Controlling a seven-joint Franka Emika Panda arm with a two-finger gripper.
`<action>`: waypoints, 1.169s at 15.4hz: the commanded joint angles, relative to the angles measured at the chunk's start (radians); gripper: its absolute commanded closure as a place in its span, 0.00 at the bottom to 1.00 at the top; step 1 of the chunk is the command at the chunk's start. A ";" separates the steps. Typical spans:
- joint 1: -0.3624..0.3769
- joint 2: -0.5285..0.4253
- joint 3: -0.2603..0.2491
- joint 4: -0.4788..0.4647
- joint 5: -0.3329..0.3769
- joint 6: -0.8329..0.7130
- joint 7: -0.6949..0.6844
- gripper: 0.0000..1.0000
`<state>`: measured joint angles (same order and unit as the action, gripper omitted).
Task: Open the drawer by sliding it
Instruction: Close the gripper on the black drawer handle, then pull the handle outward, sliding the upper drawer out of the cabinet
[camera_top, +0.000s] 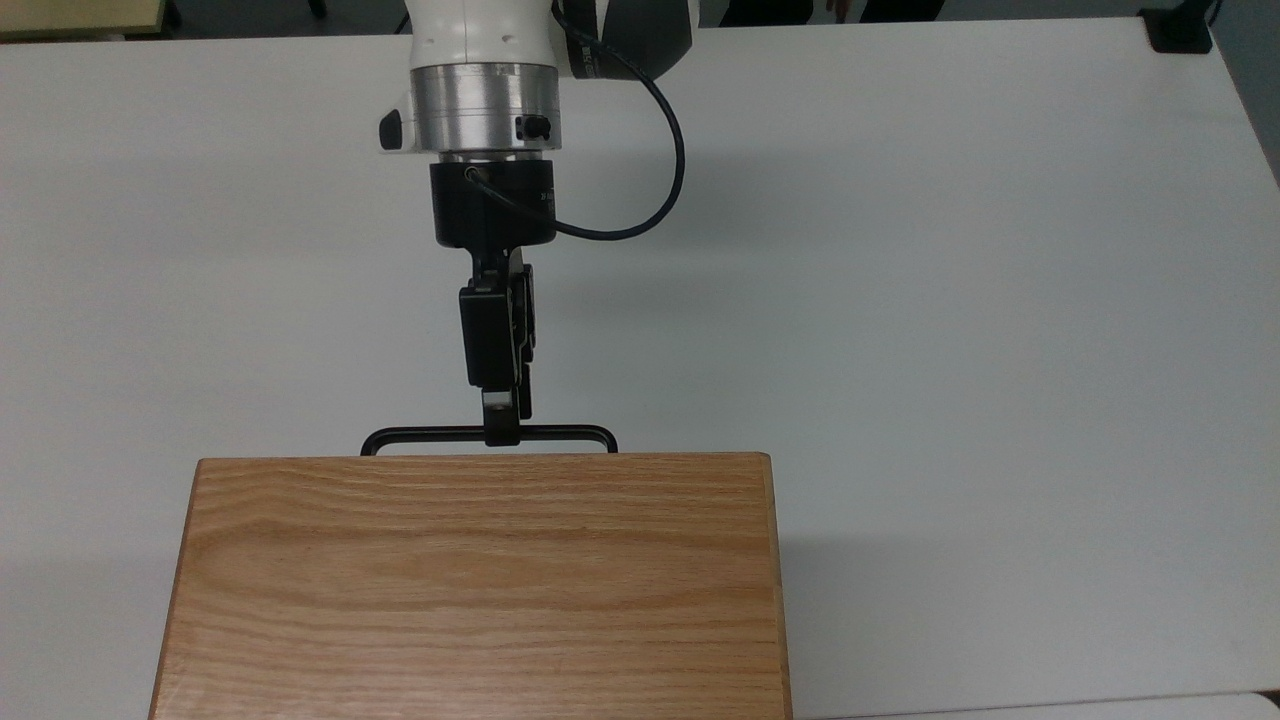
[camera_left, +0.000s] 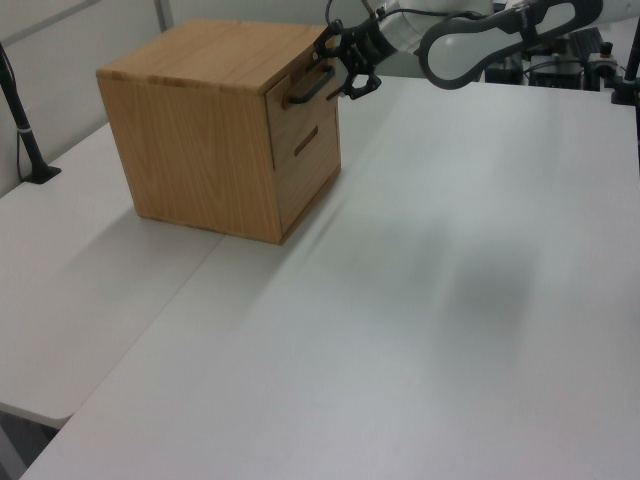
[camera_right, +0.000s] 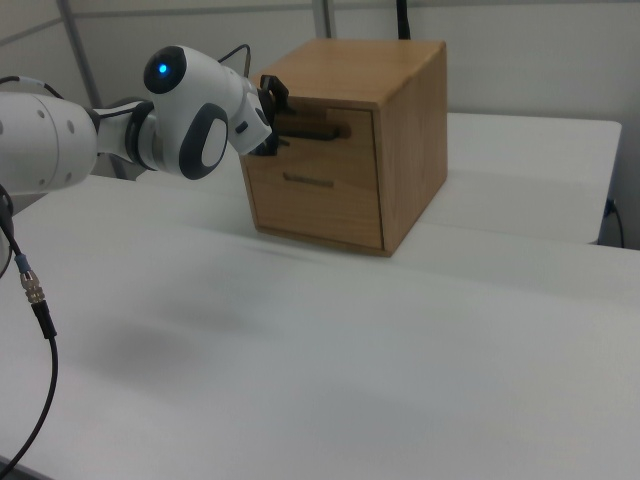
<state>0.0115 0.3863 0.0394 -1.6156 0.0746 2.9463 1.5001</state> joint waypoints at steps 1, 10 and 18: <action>0.004 0.037 -0.010 0.040 -0.001 0.017 0.020 0.41; -0.010 0.014 -0.010 0.020 0.002 0.014 0.019 1.00; -0.016 -0.184 -0.010 -0.228 0.011 0.017 0.028 0.98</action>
<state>0.0023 0.3637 0.0376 -1.6666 0.0735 2.9448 1.4999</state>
